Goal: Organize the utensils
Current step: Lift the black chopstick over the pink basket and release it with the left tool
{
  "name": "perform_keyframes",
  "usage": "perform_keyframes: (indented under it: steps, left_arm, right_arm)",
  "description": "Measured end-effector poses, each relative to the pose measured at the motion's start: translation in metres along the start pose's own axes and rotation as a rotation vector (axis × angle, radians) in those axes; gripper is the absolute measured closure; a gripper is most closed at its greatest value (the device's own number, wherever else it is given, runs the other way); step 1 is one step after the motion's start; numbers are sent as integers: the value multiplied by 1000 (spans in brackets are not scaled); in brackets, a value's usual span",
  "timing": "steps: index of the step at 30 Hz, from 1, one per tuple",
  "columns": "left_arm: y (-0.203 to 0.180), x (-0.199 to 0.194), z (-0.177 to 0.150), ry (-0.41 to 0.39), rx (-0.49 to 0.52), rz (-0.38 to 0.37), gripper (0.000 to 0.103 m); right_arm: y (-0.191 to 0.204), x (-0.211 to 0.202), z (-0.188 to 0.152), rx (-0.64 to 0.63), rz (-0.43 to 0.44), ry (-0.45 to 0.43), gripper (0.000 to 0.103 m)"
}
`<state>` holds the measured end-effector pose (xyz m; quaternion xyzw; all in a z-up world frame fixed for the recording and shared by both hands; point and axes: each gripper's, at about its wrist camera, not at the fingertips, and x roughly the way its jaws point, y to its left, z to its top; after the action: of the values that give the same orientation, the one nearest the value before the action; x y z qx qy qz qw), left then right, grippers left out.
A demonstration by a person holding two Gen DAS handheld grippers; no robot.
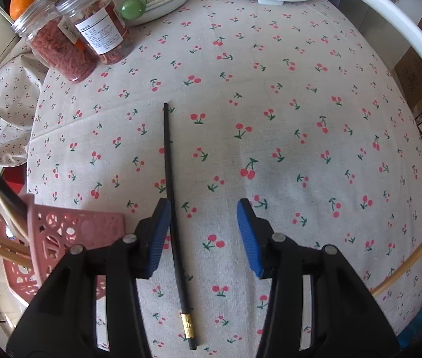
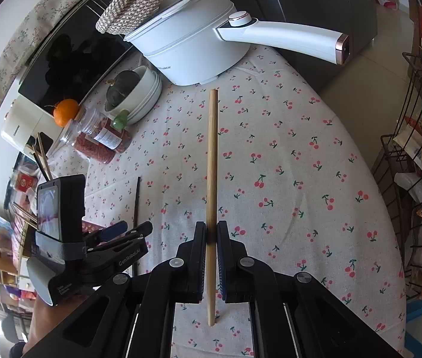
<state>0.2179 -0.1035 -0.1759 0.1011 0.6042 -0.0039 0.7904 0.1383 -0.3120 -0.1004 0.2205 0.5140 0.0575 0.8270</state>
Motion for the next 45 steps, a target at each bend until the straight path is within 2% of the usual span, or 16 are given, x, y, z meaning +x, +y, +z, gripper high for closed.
perform_keyframes:
  steps: [3, 7, 11, 14, 16, 19, 23, 30, 35, 39, 43, 45]
  left_arm:
    - [5, 15, 5, 33, -18, 29, 55]
    - [17, 17, 9, 29, -74, -24, 55]
    - [28, 20, 10, 30, -118, -124, 75]
    - [25, 18, 5, 14, -86, -119, 95]
    - [19, 16, 0, 4, -60, -90, 96]
    - [17, 6, -12, -28, -62, -125, 96]
    - [15, -23, -30, -108, -46, -167, 97]
    - [38, -81, -66, -270, -4, -261, 97]
    - [60, -124, -96, -433, 26, -320, 97]
    - [87, -149, -114, -569, -2, -402, 97]
    - [119, -174, -119, -686, -58, -452, 97]
    - [132, -185, -119, -747, -84, -451, 97]
  right_arm:
    - [-2, 1, 3, -9, 0, 0, 96]
    - [-6, 1, 5, -5, 2, 2, 96]
    - [-6, 1, 5, -2, 4, 2, 96]
    - [-5, -2, 3, 1, 10, -6, 96]
    - [-3, -5, 2, 5, 16, -14, 96]
    - [0, -10, -1, 10, 23, -31, 96]
    - [7, -17, -5, -1, 19, -50, 96]
    - [22, -31, -11, -38, 10, -97, 96]
    - [38, -42, -13, -74, 11, -134, 96]
    - [57, -55, -15, -126, 47, -165, 96]
    - [81, -66, -18, -215, 47, -211, 96]
    - [90, -69, -19, -234, 64, -224, 96]
